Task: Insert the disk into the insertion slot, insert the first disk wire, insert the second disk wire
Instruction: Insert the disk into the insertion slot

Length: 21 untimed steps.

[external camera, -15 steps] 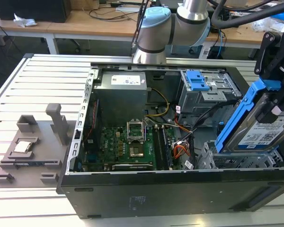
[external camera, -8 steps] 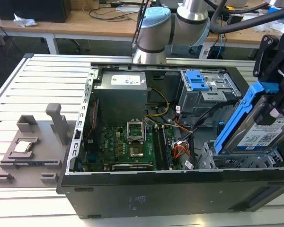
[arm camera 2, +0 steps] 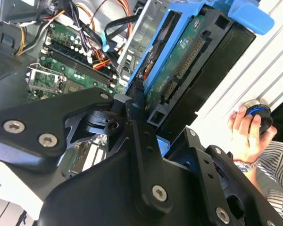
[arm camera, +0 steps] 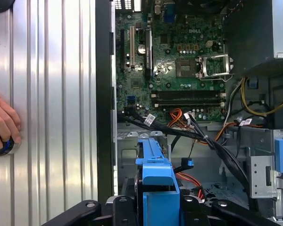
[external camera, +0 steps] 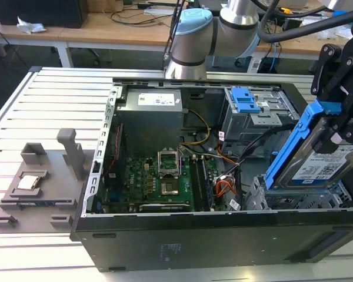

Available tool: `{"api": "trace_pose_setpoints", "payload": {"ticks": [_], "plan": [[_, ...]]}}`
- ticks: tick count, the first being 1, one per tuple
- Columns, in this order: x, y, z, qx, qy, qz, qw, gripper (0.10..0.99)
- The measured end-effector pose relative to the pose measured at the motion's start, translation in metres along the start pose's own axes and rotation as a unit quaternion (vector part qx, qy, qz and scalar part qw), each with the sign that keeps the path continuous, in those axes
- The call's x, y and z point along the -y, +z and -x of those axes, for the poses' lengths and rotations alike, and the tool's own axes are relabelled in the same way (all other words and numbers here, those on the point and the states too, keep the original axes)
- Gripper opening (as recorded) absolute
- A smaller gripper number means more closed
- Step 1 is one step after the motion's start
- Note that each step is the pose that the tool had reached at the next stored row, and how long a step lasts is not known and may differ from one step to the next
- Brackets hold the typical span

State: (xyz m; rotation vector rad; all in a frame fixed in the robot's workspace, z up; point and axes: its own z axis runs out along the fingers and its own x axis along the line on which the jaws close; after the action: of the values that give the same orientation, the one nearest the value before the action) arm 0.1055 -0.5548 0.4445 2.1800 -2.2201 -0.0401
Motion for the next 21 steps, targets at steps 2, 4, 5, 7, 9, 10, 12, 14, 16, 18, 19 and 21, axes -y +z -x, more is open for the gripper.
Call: {"api": "trace_pose_setpoints", "payload": {"ticks": [2,4,5,7,9,10,12,14,16,18,19,21], "plan": [[-0.0001,0.0003,0.0046,-0.0001,0.000,0.0000,1.0000,0.365],[-0.0001,0.0016,0.0092,-0.0001,-0.001,0.0000,1.0000,0.365],[0.0001,0.0035,0.0098,0.0000,-0.001,0.0000,1.0000,0.365],[0.0006,0.0070,0.0102,-0.0001,-0.003,0.0000,1.0000,0.365],[0.0008,0.0092,0.0103,-0.0002,-0.003,0.0000,1.0000,0.365],[0.0009,0.0111,0.0103,-0.0001,-0.003,0.0000,1.0000,0.365],[0.0011,0.0164,0.0103,-0.0001,-0.003,0.0000,1.0000,0.365],[0.0012,0.0201,0.0104,-0.0002,-0.003,0.0000,1.0000,0.365],[0.0014,0.0233,0.0104,-0.0002,-0.003,0.0000,1.0000,0.365],[0.0015,0.0266,0.0104,-0.0002,-0.003,0.0000,1.0000,0.365],[0.0015,0.0276,0.0104,-0.0002,-0.003,0.0000,1.0000,0.365],[0.0017,0.0316,0.0104,-0.0002,-0.003,0.0000,1.0000,0.365]]}}
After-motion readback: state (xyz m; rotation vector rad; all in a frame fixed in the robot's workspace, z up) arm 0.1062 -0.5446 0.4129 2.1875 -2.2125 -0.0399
